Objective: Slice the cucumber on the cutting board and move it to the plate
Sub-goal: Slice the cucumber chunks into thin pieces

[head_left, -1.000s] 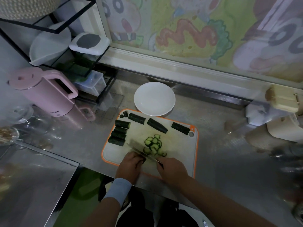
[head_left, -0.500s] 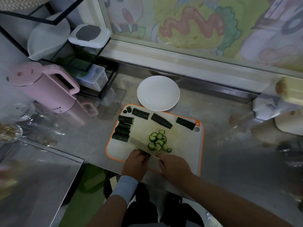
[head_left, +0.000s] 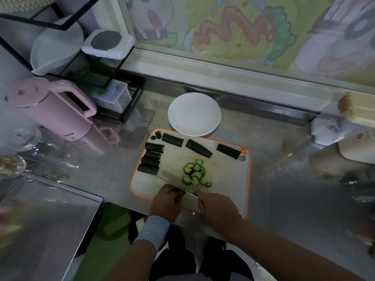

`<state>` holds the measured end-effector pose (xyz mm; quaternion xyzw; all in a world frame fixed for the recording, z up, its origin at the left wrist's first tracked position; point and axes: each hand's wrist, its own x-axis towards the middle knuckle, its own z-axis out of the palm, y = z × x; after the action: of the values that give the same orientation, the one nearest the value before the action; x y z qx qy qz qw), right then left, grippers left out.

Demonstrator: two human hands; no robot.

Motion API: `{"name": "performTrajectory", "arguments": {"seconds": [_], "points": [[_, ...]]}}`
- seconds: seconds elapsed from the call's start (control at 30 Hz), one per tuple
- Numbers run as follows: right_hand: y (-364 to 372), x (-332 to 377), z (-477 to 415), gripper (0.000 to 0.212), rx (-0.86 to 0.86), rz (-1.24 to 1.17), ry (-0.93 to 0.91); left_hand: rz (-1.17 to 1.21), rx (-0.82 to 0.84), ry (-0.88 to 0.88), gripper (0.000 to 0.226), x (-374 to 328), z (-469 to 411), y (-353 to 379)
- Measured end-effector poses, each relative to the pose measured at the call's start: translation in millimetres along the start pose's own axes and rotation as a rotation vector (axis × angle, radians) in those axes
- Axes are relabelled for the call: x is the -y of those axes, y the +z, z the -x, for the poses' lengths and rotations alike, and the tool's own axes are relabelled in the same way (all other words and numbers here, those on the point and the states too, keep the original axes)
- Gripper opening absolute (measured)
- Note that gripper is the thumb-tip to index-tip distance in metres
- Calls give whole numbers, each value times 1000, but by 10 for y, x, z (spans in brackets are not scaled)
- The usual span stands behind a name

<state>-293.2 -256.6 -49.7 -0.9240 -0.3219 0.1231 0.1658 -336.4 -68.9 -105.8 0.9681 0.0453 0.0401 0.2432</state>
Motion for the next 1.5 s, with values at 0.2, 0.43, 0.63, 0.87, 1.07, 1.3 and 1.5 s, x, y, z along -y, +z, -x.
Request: {"name": "performTrajectory", "arguments": {"seconds": [0.2, 0.43, 0.63, 0.87, 1.07, 1.3, 1.5], "points": [[-12, -15, 13, 34, 32, -16, 15, 11, 10, -21, 35, -7, -5, -9], [27, -30, -32, 32, 80, -24, 29, 13, 3, -46, 17, 16, -6, 16], [104, -17, -156, 30, 131, -77, 56, 54, -57, -5, 32, 10, -11, 29], [138, -15, -63, 37, 39, -5, 12, 35, -57, -29, 18, -19, -5, -14], [68, -106, 60, 46, 21, 51, 3, 21, -55, -32, 15, -31, 7, -7], [55, -97, 33, 26, 106, -20, 64, 21, -30, -30, 18, -22, 1, -11], [130, -34, -154, 28, 100, -89, 45, 29, -38, -30, 34, 0, 20, 25]]}}
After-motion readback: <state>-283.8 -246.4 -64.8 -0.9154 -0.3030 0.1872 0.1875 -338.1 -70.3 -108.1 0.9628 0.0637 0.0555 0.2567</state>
